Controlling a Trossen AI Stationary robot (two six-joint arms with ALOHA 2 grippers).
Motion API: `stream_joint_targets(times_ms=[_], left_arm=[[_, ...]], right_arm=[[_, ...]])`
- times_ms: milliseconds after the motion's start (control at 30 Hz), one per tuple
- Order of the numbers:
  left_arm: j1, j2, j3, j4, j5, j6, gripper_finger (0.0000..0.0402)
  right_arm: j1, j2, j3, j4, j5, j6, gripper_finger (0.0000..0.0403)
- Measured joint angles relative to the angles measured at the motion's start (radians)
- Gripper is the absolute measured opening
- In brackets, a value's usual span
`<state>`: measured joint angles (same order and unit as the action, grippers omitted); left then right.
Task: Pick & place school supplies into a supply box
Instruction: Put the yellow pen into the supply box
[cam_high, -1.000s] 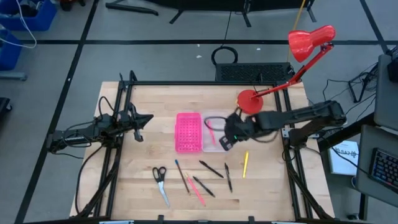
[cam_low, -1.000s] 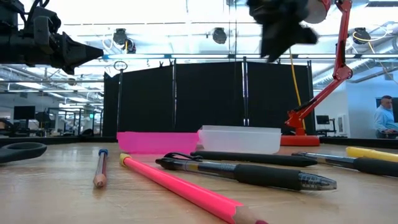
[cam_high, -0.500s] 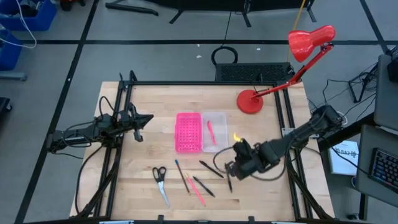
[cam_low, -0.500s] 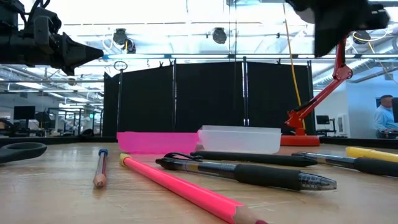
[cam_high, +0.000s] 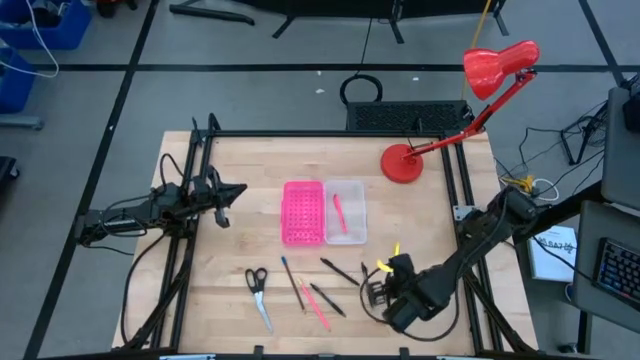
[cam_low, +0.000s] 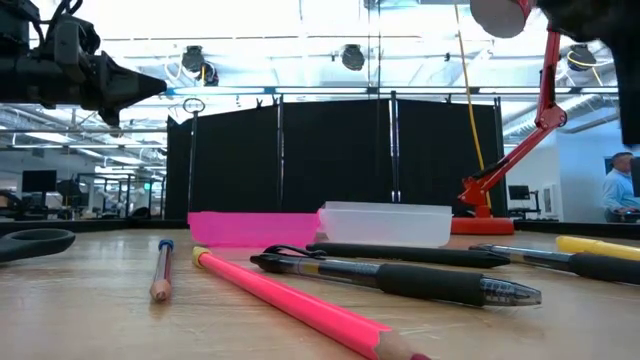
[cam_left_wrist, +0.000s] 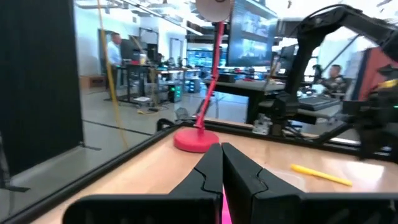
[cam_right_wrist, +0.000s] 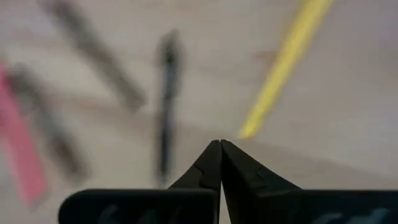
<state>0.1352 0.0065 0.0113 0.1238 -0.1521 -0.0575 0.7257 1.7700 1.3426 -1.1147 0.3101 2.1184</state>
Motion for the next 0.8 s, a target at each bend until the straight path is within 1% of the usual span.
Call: stream_joint_targets(times_ms=[100,200,300,467,600,700,800], left_arm=[[0.000,0.000,0.000,0.000,0.039,-0.003,0.0008],[0.000,0.000,0.000,-0.001,0.055,-0.001,0.0008],[0.000,0.000,0.000,-0.002,0.056,-0.001,0.0008],[0.000,0.000,0.000,-0.002,0.056,0.024,0.0008],[0.000,0.000,0.000,-0.002,0.056,0.059,0.0008],[0.000,0.000,0.000,-0.002,0.049,0.063,0.0008],[0.000,0.000,0.000,0.001,0.043,0.063,0.0008]], right_arm=[[-0.011,0.013,0.000,-0.051,-0.052,0.031,0.0005],[-0.033,0.013,0.000,-0.017,-0.075,0.026,0.0024],[-0.062,0.014,0.000,0.031,-0.073,0.019,0.0060],[-0.114,0.032,0.000,0.000,-0.079,0.048,0.0130],[-0.161,0.050,-0.001,-0.014,-0.122,0.044,0.0171],[-0.191,0.061,-0.021,0.007,-0.177,0.013,0.0188],[-0.209,0.060,-0.062,0.033,-0.210,0.009,0.0193]])
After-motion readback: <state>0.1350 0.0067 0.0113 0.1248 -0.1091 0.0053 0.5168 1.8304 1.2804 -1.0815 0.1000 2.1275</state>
